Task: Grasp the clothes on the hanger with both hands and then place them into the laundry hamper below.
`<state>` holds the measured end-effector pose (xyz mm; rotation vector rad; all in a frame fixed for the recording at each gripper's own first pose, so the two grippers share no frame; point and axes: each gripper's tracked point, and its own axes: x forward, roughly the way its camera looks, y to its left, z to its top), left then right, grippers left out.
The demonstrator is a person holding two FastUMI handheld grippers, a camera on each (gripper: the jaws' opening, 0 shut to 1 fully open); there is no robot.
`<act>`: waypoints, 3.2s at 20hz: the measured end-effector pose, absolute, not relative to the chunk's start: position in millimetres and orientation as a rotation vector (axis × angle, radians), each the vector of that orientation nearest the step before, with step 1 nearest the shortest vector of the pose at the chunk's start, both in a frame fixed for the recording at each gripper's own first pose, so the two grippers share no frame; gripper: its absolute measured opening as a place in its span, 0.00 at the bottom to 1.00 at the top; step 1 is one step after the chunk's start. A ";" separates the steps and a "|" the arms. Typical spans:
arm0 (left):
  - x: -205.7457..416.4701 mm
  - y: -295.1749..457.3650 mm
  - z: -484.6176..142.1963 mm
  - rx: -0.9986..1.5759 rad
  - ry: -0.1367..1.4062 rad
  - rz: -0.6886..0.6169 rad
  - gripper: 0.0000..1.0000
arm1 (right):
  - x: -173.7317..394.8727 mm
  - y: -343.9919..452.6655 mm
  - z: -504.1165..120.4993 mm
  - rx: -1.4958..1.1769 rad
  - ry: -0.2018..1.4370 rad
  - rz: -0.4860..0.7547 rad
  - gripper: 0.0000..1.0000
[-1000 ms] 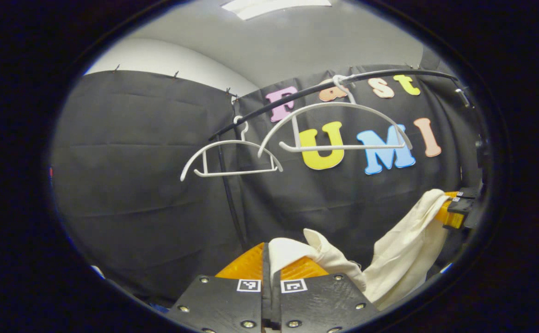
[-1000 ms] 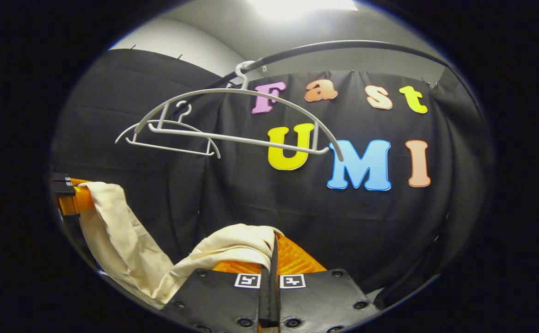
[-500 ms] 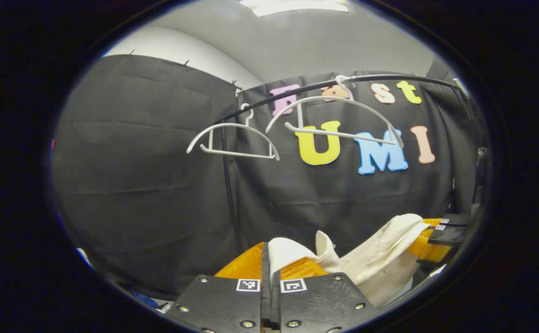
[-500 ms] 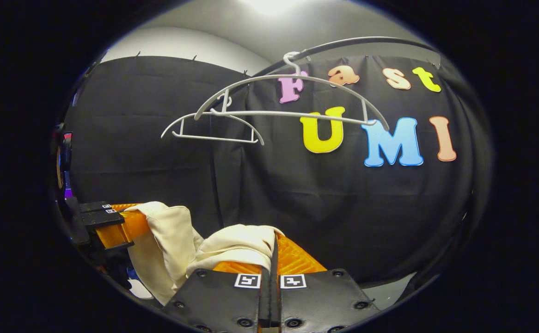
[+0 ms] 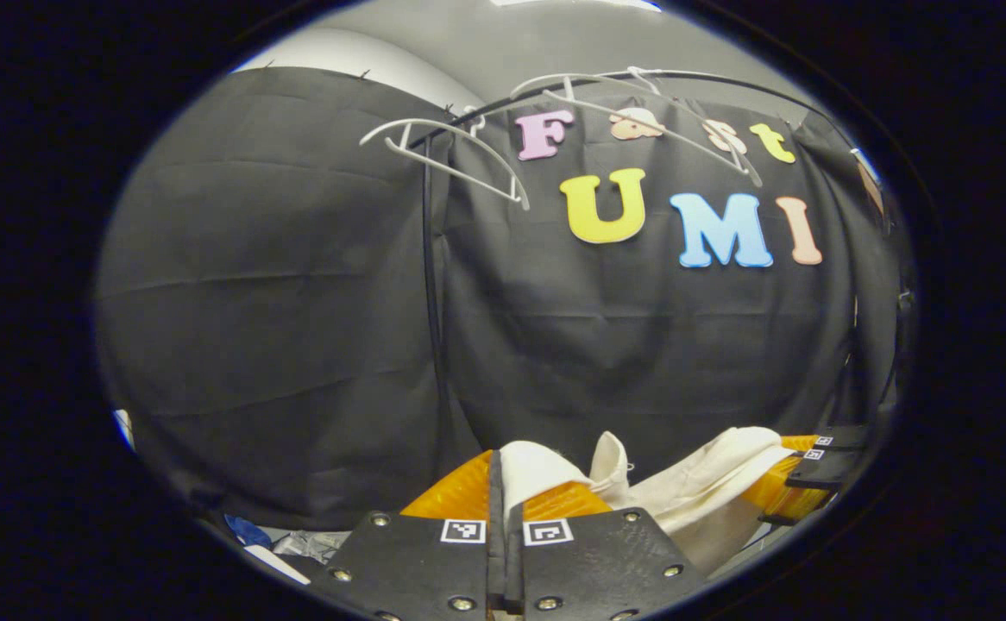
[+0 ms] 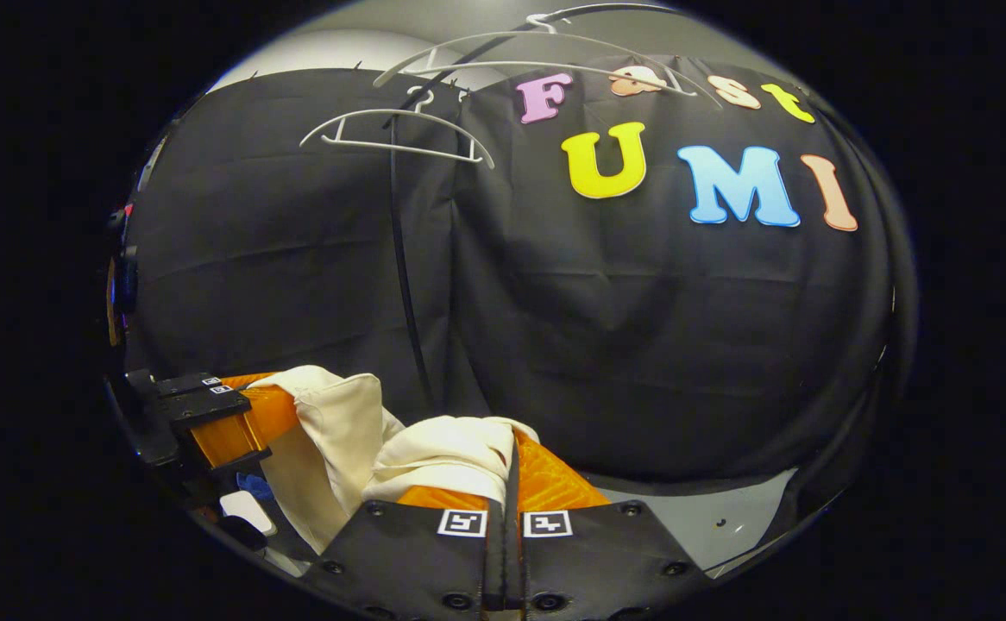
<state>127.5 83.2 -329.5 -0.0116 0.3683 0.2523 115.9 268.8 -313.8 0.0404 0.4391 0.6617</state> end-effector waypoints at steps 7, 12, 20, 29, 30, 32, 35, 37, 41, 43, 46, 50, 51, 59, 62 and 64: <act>84.9 91.8 -440.0 -0.044 0.469 0.284 0.01 | 90.0 271.9 -406.4 -0.033 0.497 0.674 0.01; 63.4 93.0 -513.5 -0.030 0.531 0.294 0.02 | 67.3 278.7 -480.4 -0.056 0.550 0.690 0.01; 22.9 94.0 -613.4 -0.052 0.688 0.336 0.02 | 40.3 271.1 -574.5 -0.061 0.754 0.628 0.04; -12.6 85.0 -625.9 -0.038 0.836 0.298 0.87 | 16.1 259.1 -541.2 -0.062 0.810 0.626 0.68; -18.8 80.2 -620.4 -0.042 0.847 0.282 0.87 | 16.6 255.7 -528.7 -0.076 0.801 0.630 0.82; -30.3 77.9 -601.8 -0.026 0.869 0.261 0.88 | 13.2 244.5 -509.9 -0.098 0.787 0.624 0.94; -26.4 77.6 -550.8 -0.001 0.840 0.231 0.89 | 11.4 231.3 -468.9 -0.104 0.769 0.606 0.94; -14.1 80.5 -503.4 0.010 0.786 0.206 0.89 | 20.0 215.9 -420.8 -0.115 0.708 0.581 0.98; 6.3 86.1 -383.3 0.049 0.648 0.141 0.88 | 45.0 181.5 -311.8 -0.149 0.527 0.536 0.99; 16.6 85.7 -325.4 0.056 0.575 0.119 0.89 | 53.4 163.5 -261.8 -0.152 0.447 0.500 0.97; 26.7 81.0 -246.6 0.058 0.472 0.095 0.89 | 62.0 137.5 -194.7 -0.149 0.336 0.433 0.97; 39.0 75.7 -156.9 0.076 0.335 0.043 0.88 | 62.0 105.4 -120.8 -0.135 0.214 0.350 0.97; 43.8 75.2 -135.9 0.083 0.304 0.034 0.88 | 60.2 99.5 -103.4 -0.125 0.186 0.326 0.97; 42.5 37.4 -12.8 0.015 0.129 -0.047 0.88 | 36.6 45.4 -9.9 -0.066 0.061 0.189 0.96; 49.5 26.8 12.1 0.006 0.094 -0.081 0.88 | 29.3 23.9 17.3 -0.052 0.020 0.138 0.96; 46.0 24.7 25.4 -0.025 0.084 -0.098 0.88 | 23.9 12.6 29.0 -0.042 0.008 0.111 0.96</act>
